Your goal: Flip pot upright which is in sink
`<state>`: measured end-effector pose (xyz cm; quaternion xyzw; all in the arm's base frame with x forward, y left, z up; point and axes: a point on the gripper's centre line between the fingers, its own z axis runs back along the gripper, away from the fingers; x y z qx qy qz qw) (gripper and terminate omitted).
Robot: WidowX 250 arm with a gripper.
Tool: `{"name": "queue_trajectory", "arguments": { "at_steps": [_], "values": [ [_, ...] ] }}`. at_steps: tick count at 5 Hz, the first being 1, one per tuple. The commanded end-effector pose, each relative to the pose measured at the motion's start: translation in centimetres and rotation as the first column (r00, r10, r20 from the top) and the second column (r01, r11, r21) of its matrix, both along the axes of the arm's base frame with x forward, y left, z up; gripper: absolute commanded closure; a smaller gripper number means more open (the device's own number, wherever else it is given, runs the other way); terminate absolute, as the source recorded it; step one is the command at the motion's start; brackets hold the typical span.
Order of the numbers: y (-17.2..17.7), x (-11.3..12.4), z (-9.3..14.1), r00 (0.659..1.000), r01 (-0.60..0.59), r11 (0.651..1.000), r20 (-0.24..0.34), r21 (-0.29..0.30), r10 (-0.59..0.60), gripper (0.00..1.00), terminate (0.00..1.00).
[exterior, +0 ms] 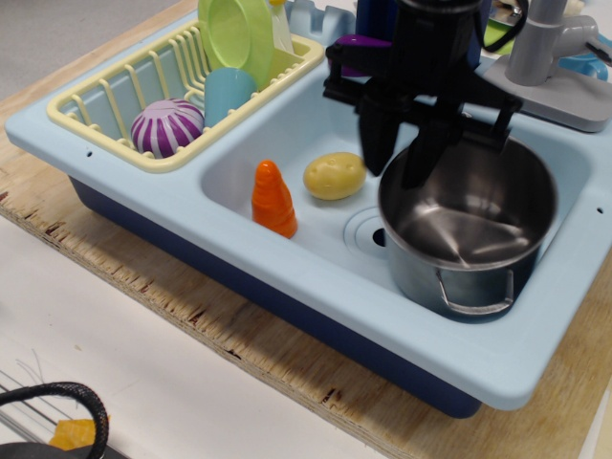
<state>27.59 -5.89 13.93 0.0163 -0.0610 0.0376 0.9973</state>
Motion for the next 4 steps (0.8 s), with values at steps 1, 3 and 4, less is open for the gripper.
{"name": "queue_trajectory", "arguments": {
  "at_steps": [1, 3, 4],
  "values": [
    [0.61, 0.26, 1.9, 0.998, 0.004, 0.999, 0.059, -0.044, -0.002, 1.0, 0.0],
    [0.48, 0.21, 1.6, 1.0, 0.0, 0.997, 0.028, -0.074, 0.002, 0.0, 0.0],
    [0.48, 0.21, 1.6, 1.0, 0.0, 0.997, 0.028, -0.074, 0.002, 0.0, 1.0]
  ]
}}
